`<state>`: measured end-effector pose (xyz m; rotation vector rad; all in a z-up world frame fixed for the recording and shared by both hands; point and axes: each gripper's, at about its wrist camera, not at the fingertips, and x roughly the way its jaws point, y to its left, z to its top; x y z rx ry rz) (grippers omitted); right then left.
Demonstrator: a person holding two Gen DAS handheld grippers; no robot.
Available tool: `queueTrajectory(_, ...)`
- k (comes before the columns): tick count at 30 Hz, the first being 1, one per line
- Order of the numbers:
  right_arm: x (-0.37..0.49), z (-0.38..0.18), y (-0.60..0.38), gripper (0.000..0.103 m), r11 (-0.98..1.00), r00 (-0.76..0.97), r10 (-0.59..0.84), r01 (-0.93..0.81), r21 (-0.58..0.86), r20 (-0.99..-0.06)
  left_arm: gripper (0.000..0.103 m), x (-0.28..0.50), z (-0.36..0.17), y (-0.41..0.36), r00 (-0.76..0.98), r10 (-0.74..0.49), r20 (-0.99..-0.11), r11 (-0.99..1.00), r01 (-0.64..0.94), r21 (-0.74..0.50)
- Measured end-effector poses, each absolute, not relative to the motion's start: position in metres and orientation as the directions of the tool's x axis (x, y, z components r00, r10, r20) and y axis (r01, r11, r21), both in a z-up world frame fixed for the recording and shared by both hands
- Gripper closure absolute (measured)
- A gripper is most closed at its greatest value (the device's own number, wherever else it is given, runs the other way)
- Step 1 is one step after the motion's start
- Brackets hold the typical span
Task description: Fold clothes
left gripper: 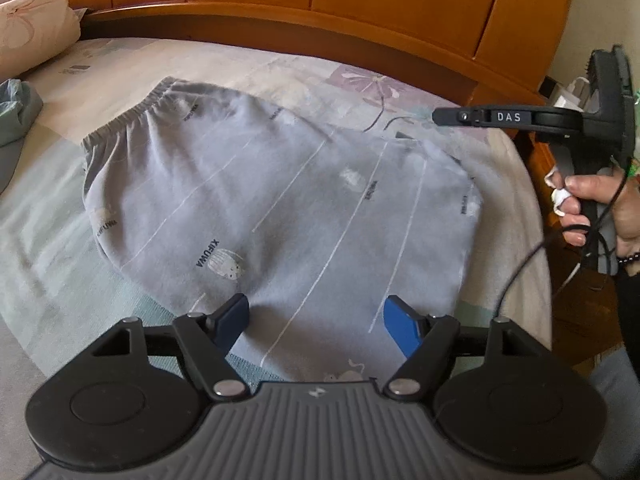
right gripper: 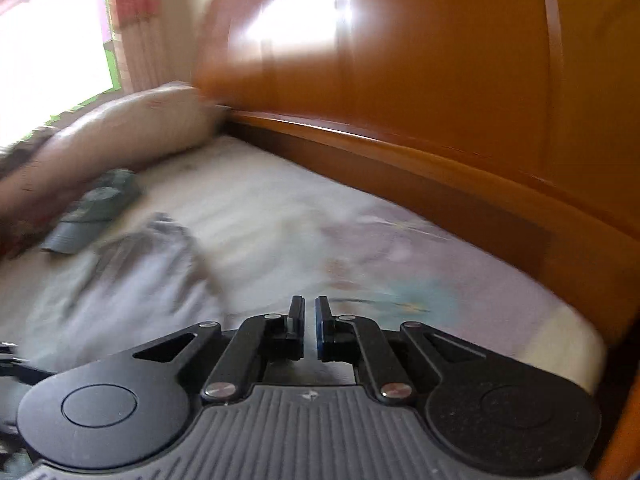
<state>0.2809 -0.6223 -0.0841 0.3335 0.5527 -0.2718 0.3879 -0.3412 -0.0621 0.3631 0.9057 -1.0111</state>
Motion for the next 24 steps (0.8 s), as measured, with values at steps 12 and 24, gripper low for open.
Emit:
queueTrajectory(12, 0.293, -0.1, -0.564, 0.085, 0.96, 0.775, 0.168, 0.014, 0.281, -0.61, 0.029, 0.438, -0.07, -0.357, 0.232, -0.654, -0.72, 0.561, 0.787, -0.256)
queueTrajectory(24, 0.285, -0.1, -0.57, 0.072, 0.969, 0.782, 0.132, 0.028, 0.246, -0.609, 0.028, 0.422, -0.066, -0.359, 0.156, -0.638, -0.754, 0.552, 0.775, -0.307)
